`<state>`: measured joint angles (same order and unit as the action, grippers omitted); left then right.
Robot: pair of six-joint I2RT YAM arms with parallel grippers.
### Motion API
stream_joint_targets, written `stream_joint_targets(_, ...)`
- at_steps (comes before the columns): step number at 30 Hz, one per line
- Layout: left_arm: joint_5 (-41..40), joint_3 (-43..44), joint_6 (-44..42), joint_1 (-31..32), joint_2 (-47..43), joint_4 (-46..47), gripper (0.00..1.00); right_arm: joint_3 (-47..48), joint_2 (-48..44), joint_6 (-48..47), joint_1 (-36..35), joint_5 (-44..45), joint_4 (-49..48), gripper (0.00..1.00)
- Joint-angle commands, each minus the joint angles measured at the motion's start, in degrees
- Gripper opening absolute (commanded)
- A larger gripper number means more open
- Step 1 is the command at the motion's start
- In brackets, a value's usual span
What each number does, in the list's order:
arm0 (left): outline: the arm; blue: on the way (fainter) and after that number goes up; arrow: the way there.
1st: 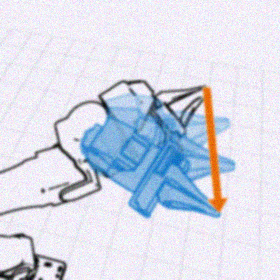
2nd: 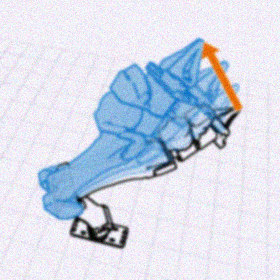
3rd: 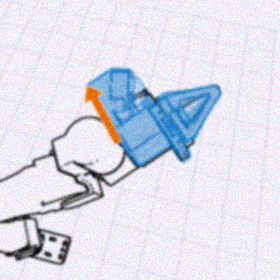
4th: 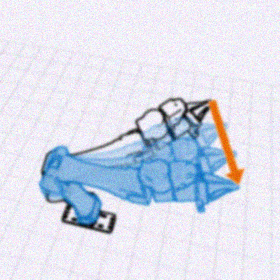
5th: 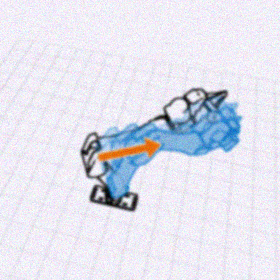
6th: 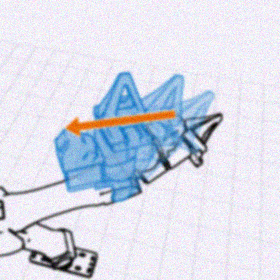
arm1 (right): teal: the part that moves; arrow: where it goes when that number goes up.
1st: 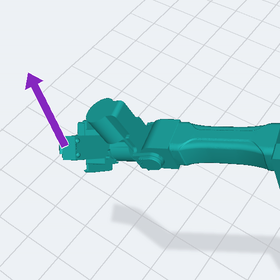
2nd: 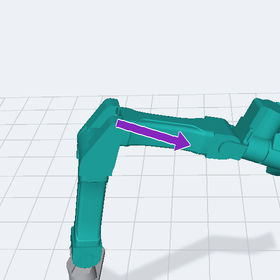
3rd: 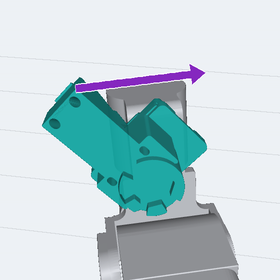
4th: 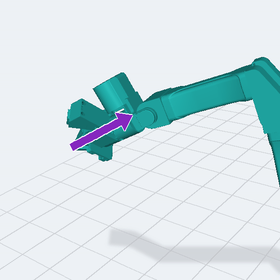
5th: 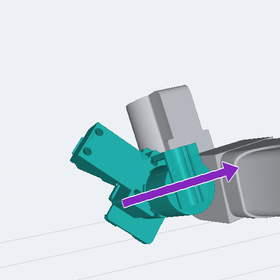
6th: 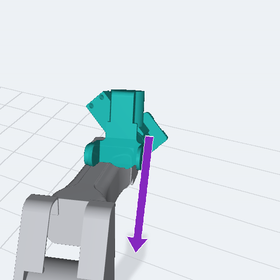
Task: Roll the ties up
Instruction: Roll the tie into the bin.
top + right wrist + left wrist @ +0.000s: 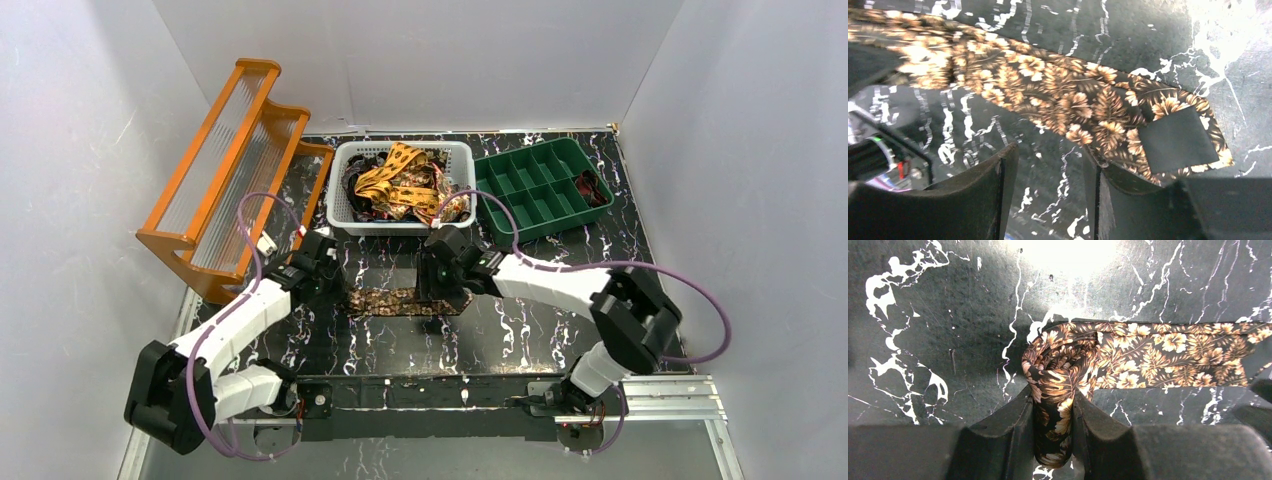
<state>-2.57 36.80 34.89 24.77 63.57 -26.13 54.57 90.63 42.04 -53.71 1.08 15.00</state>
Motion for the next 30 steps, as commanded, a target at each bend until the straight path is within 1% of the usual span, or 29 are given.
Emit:
stream_joint_targets(1,-8.72,3.66,-0.94,4.40,2.15,-3.02,0.15,0.30,-7.66,0.23,-0.19,-1.38,-0.65,0.59)
stream_joint_targets(7,-19.27,8.18,1.24,11.38,6.47,-5.53,0.15,-0.81,-14.14,1.23,0.50,5.34,2.17,0.64)
stream_joint_targets(11,-26.16,10.82,2.36,15.78,8.46,-8.07,0.15,-3.15,-17.59,3.61,1.50,9.46,3.75,0.68)
stream_joint_targets(14,-29.98,12.35,3.22,19.08,10.13,-9.13,0.16,-5.55,-19.95,5.79,2.76,10.87,4.19,0.70)
stream_joint_targets(26,-41.19,17.64,5.07,30.32,20.88,-11.81,0.17,-11.92,-29.07,12.38,4.49,13.78,4.05,0.75)
stream_joint_targets(30,-42.63,20.16,6.19,33.63,24.52,-12.67,0.23,-12.96,-30.77,13.34,4.81,14.45,4.51,0.77)
